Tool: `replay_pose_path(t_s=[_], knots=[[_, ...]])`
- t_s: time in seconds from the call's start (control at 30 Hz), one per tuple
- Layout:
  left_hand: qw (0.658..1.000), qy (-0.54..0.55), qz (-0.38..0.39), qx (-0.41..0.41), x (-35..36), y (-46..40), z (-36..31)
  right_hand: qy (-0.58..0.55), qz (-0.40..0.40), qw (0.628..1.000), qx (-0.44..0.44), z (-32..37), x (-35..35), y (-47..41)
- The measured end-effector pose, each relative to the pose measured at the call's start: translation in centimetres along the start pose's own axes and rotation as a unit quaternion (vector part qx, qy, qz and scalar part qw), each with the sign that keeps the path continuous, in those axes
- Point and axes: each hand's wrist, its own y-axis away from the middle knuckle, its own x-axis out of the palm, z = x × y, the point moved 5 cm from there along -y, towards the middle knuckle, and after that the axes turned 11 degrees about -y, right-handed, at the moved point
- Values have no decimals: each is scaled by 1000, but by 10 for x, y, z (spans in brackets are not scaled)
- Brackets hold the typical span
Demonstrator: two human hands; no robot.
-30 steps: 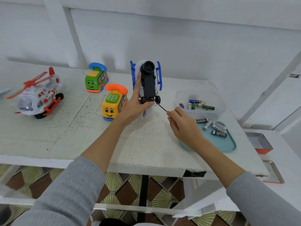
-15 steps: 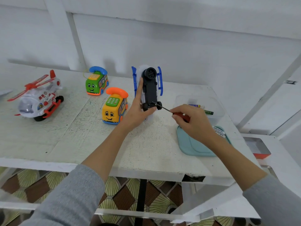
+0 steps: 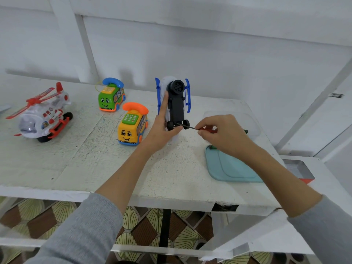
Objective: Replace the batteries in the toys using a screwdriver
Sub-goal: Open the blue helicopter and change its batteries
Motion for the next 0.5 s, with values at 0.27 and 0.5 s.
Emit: replay_pose_path(t_s=[0.27,0.5], knots=[[1000,2,-12,-13,0,0,-1,-111,-19,988,106,12,-15,-16],[1000,10,-19,-17,-2,0,1,-41,-52,986,150,22,-16,-21]])
